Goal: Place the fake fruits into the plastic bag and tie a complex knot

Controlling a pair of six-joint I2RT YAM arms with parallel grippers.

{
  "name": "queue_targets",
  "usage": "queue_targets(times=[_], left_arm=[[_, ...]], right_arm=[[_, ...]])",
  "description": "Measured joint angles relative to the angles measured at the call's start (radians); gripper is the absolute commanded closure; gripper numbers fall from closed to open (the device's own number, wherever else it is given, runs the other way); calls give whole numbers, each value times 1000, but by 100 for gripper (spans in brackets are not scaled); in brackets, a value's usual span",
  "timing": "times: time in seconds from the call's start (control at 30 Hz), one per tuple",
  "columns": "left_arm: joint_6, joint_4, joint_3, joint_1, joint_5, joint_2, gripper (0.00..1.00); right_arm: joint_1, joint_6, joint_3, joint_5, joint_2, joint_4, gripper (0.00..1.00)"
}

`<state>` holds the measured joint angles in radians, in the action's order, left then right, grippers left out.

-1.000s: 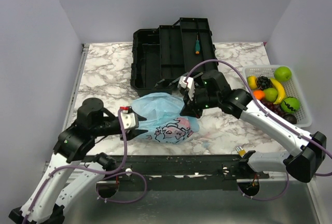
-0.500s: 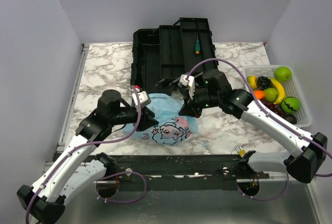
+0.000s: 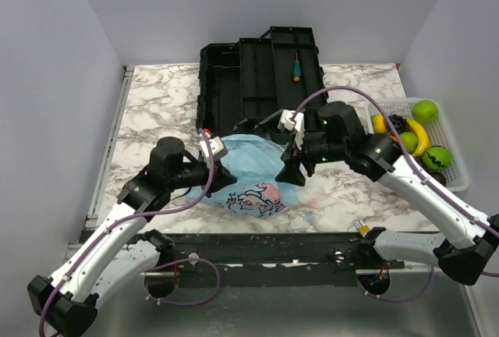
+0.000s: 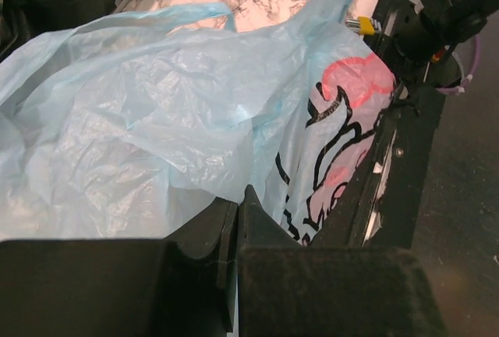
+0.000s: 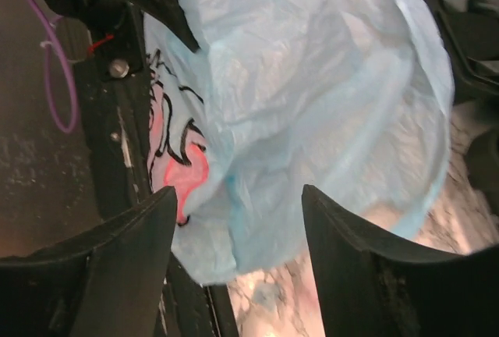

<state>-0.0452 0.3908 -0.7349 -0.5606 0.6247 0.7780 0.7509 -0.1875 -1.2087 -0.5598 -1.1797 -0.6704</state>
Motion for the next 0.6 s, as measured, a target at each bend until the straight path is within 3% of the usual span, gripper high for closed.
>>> queue_targets(times=[0.23, 0.6], left_arm=[[79, 10, 29, 14, 67, -36, 100], [109, 16, 28, 25, 135, 10, 100]], right_arm=[[0, -167, -22, 113, 103, -148, 31], [0, -353, 129, 201, 117, -130, 28]])
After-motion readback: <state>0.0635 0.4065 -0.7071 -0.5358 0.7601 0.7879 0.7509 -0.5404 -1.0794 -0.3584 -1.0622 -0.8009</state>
